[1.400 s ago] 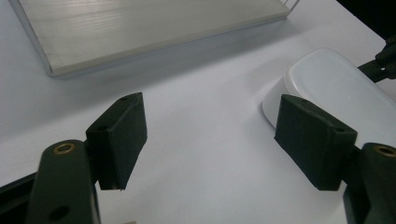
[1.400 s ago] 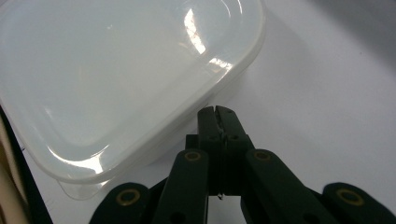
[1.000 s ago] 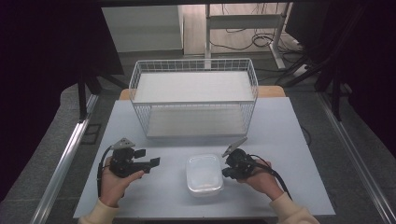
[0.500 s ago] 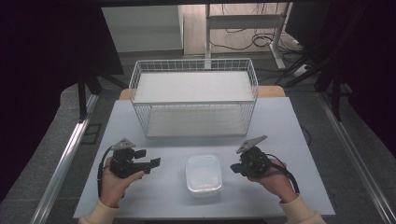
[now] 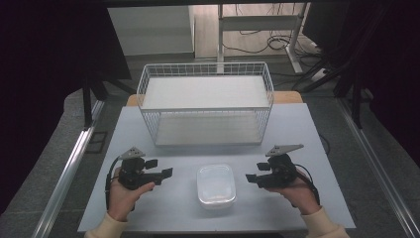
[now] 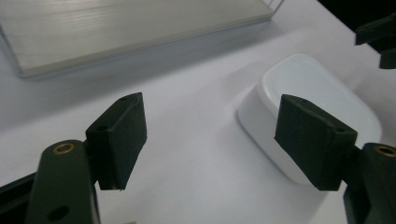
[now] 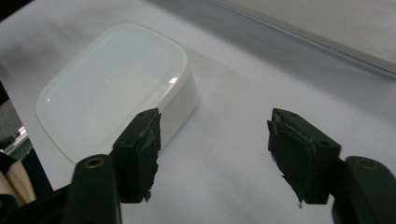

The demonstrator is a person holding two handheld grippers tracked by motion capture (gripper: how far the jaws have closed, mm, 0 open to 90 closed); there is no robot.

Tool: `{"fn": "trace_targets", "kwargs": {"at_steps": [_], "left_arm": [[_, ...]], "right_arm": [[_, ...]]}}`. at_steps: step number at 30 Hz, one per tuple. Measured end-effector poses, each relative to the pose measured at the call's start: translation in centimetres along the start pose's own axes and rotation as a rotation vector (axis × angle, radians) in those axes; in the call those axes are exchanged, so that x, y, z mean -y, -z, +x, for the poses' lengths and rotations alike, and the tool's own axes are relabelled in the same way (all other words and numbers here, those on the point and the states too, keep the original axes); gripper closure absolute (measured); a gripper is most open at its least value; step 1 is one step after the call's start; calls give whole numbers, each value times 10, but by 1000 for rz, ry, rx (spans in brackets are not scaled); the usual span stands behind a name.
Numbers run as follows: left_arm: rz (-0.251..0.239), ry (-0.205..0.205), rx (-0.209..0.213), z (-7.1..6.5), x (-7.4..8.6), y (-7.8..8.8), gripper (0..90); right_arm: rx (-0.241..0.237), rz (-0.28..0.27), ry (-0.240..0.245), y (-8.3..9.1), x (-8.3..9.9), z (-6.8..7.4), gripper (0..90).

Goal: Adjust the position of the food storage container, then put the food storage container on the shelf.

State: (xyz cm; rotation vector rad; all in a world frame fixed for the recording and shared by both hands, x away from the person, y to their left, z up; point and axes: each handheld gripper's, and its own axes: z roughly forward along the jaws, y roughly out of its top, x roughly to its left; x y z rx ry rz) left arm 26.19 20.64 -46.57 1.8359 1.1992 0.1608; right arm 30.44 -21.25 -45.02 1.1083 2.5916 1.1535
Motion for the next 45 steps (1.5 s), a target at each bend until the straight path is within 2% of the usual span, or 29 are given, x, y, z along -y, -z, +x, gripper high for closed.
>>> {"fn": "trace_targets", "kwargs": {"at_steps": [5, 9, 13, 18, 23, 24, 29, 31, 32, 34, 36, 41, 45], "left_arm": [[7, -2, 23, -7, 0, -4, 241], [-6, 23, 29, -5, -1, -2, 242], [-8, 31, 25, -7, 0, -2, 243], [3, 40, 41, -11, -1, -6, 244], [29, 76, 76, -17, -2, -15, 244], [39, 96, 100, -19, -3, -19, 246], [52, 122, 133, -25, -4, -26, 250], [57, 138, 146, -27, -5, -28, 250], [64, 157, 166, -27, -5, -31, 249], [69, 163, 176, -27, -5, -32, 250], [79, 192, 198, -29, -4, -37, 262], [92, 215, 213, -31, -2, -42, 273], [103, 265, 269, -30, 0, -47, 281]], "right_arm": [[-22, -23, -27, -2, -1, 1, 290], [-35, -36, -39, -2, -2, 1, 282], [-47, -24, -26, -5, -3, 5, 283], [-61, -20, -38, -9, -5, 10, 287], [-75, -16, -50, -14, -5, 13, 290], [-79, -18, -57, -15, -5, 14, 294], [-82, -20, -66, -17, -4, 14, 301], [-89, -23, -77, -17, -4, 14, 303], [-99, -23, -88, -18, -4, 14, 304], [-101, -25, -92, -19, -4, 14, 304], [-108, -24, -110, -22, -3, 15, 303], [-122, -26, -133, -26, -3, 14, 302], [-140, -19, -139, -32, -2, 15, 308]]}}
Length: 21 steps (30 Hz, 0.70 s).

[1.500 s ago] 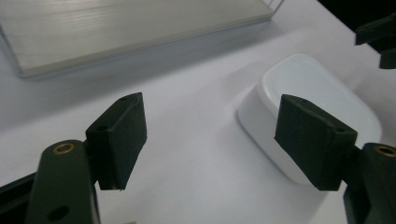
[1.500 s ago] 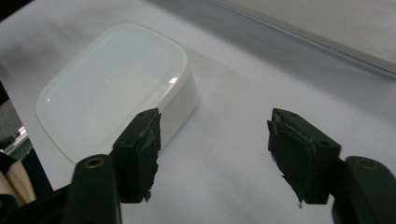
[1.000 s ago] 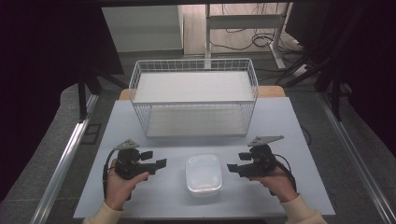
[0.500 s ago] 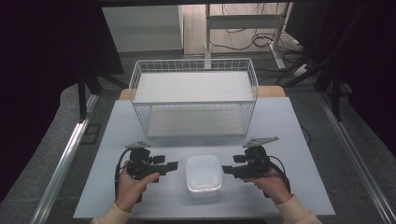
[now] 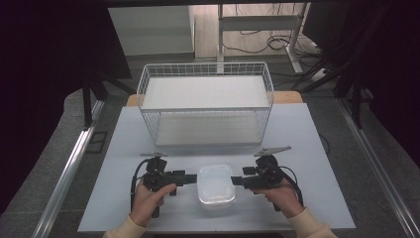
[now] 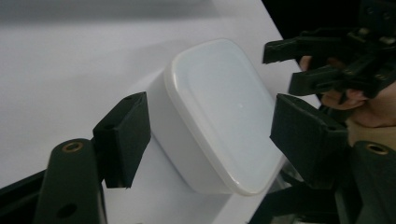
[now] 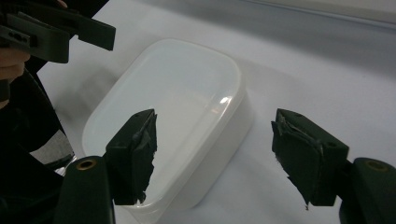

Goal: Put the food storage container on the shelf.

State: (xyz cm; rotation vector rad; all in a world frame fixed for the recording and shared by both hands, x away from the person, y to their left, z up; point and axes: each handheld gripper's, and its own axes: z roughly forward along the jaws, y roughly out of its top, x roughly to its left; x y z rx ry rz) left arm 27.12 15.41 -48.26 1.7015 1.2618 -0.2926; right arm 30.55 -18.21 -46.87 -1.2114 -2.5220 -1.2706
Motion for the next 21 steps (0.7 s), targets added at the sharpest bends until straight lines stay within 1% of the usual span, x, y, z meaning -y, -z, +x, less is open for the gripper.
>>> {"fn": "trace_targets", "kwargs": {"at_steps": [1, 6, 7, 9, 12, 13, 14, 15, 18, 19, 20, 21], "left_arm": [[2, 7, 4, 1, 1, -1, 288], [14, 15, 4, 3, 2, -7, 312], [13, 18, 12, 4, 3, -8, 312], [19, 37, 21, 6, 4, -10, 323], [28, 49, 25, 9, 5, -14, 346], [31, 58, 33, 11, 7, -16, 363], [31, 58, 33, 11, 7, -16, 378], [39, 67, 39, 12, 8, -19, 392], [50, 64, 41, 11, 8, -22, 417], [56, 67, 55, 11, 9, -24, 451], [56, 67, 55, 11, 9, -24, 471], [60, 79, 72, 12, 10, -25, 471]], "right_arm": [[-12, 6, -6, -3, 0, 0, 316], [-26, 6, -18, -7, 1, 0, 325], [-28, 6, -24, -9, 1, 0, 328], [-35, 10, -36, -11, 2, -1, 336], [-54, 18, -63, -16, 5, -3, 356], [-64, 19, -84, -19, 6, -5, 365], [-64, 19, -84, -19, 6, -5, 365], [-74, 16, -104, -21, 7, -6, 374], [-79, 18, -115, -21, 7, -6, 386], [-82, 23, -121, -23, 8, -6, 411], [-82, 23, -121, -23, 8, -6, 411], [-86, 26, -128, -23, 9, -6, 428]]}}
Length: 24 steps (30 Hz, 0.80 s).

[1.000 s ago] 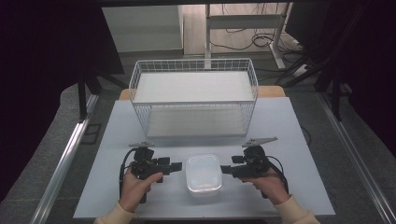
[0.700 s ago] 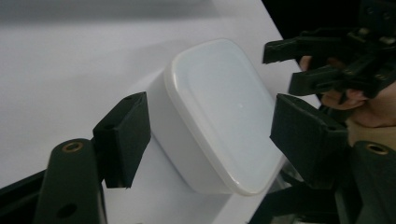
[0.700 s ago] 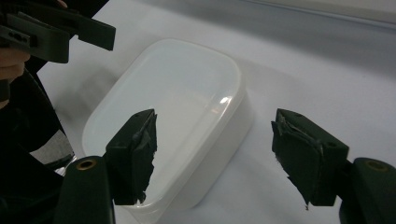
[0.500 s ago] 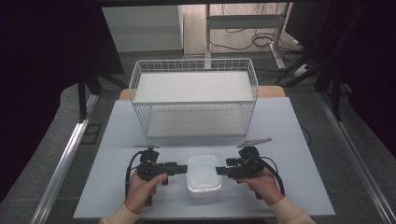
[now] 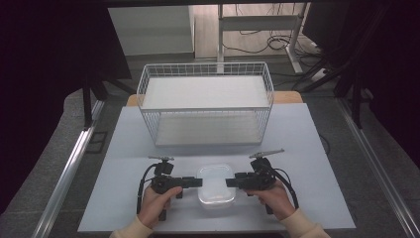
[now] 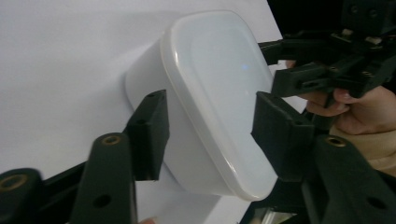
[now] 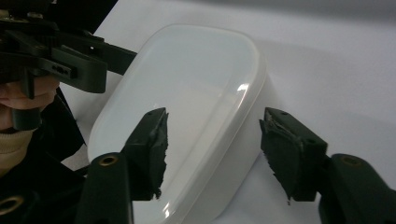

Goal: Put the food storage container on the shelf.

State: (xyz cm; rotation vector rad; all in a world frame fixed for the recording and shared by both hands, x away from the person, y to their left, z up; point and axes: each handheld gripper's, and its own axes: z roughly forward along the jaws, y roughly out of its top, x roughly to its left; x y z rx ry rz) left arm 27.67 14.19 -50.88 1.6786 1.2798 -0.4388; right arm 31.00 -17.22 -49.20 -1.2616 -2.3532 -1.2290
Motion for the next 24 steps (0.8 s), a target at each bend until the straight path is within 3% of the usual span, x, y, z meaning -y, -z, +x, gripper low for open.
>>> {"fn": "trace_targets", "kwargs": {"at_steps": [2, 6, 8, 16, 21, 24], "left_arm": [[13, 17, 22, 2, 2, -3, 532], [13, 29, 2, 3, 3, -5, 572], [-3, 29, 0, 3, 4, -3, 645], [-2, 13, 15, 1, 4, 1, 687], [-16, 1, 21, -3, 5, 5, 718], [-29, -20, 7, -7, 6, 9, 753]], "right_arm": [[-25, 3, -25, -1, 1, -1, 492], [-29, -2, -48, 1, 1, -3, 559], [-39, -11, -83, 4, 2, -5, 606], [-101, -25, -167, 10, 5, -12, 680], [-121, -35, -169, 14, 6, -11, 712], [-158, -46, -176, 18, 7, -10, 760]]}}
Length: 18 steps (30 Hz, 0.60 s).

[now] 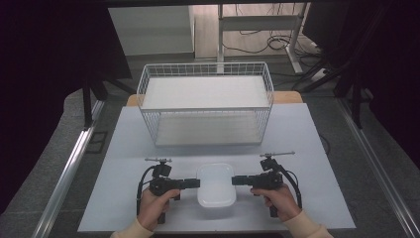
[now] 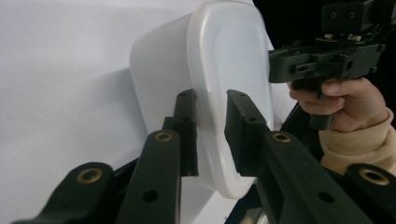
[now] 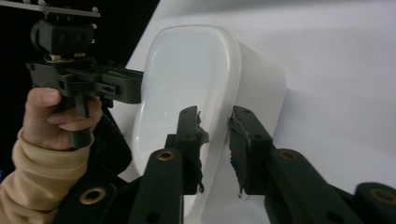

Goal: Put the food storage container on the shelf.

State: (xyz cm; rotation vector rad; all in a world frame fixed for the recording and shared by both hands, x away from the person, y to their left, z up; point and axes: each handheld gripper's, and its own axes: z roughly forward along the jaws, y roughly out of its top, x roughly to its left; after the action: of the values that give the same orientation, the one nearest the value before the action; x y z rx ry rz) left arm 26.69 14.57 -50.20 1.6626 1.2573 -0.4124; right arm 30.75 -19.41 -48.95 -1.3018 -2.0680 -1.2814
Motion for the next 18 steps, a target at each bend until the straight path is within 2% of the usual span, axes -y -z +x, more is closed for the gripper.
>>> {"fn": "trace_targets", "kwargs": {"at_steps": [5, 8, 13, 18], "left_arm": [[-14, -22, 3, -4, 0, 5, 785], [-16, -21, 5, -5, 0, 7, 794], [-14, -42, -10, -7, 0, 8, 798], [-20, -61, -1, -10, 0, 11, 800]], "right_arm": [[-16, -11, 10, 2, 0, 1, 787], [-15, -11, 17, 3, 0, 2, 795], [-7, -13, 43, 3, 0, 6, 799], [-14, -27, 69, 5, -1, 9, 800]]}}
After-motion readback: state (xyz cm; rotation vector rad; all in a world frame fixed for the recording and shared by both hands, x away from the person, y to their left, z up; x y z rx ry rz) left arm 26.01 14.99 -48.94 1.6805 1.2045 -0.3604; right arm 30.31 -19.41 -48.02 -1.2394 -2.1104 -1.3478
